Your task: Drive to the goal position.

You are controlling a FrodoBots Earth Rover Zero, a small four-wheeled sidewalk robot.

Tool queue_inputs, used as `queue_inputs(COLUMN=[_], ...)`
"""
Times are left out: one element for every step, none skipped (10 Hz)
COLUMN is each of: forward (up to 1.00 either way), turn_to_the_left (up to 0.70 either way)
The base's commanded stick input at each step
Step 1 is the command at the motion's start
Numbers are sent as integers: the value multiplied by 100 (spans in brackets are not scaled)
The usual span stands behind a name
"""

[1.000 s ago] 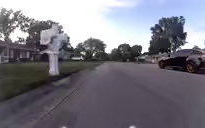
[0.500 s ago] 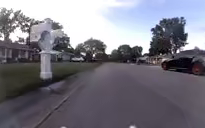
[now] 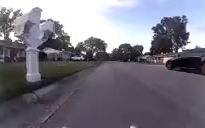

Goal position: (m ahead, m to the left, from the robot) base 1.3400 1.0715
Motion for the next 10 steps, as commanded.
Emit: queue_inputs(forward=[100,100,100,100,100,100,100,100,100,100], turn_to_the_left=[0,0,0,0,0,0,0,0,0,0])
